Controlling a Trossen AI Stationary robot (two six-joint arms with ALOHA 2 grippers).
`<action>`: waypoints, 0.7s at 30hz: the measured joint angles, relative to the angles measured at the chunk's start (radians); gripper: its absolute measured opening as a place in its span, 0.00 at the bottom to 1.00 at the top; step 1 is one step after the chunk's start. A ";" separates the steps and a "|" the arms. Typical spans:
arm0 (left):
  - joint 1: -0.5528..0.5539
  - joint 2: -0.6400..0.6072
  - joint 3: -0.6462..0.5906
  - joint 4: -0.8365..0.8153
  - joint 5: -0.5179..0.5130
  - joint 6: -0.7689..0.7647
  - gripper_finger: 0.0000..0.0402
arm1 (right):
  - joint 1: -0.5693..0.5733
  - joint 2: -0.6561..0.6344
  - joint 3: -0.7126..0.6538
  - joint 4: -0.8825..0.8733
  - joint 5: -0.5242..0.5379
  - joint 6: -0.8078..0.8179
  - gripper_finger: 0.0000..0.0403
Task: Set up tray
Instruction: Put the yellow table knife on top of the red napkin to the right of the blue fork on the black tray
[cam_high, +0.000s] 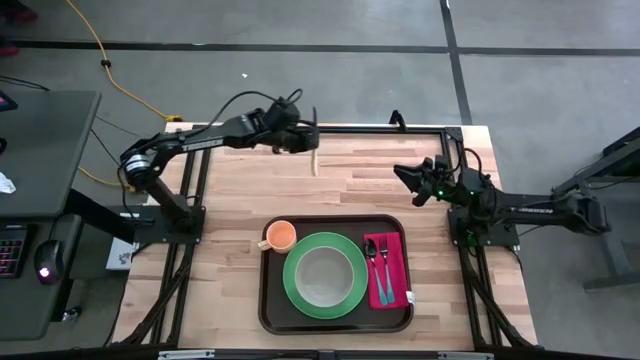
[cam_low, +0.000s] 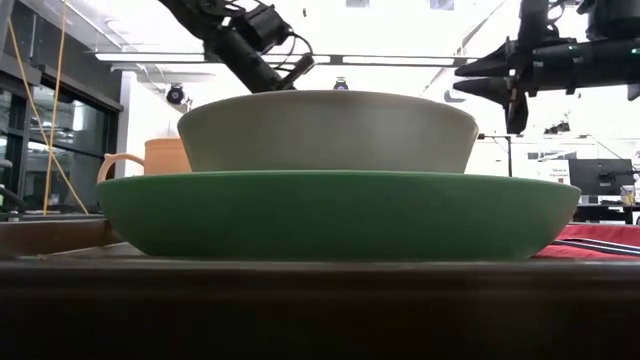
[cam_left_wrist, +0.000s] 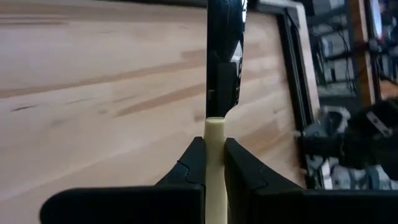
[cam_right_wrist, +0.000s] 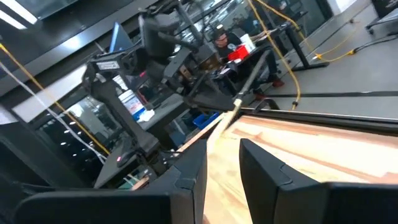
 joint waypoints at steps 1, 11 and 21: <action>-0.007 0.021 0.022 -0.001 0.013 0.009 0.14 | 0.000 0.021 0.000 0.026 -0.007 0.001 0.18; -0.043 0.192 0.247 0.003 0.082 0.054 0.14 | 0.000 0.169 0.000 0.149 -0.023 0.102 0.18; -0.077 0.315 0.399 -0.001 0.119 0.076 0.14 | -0.042 0.338 0.080 0.164 -0.042 0.203 0.18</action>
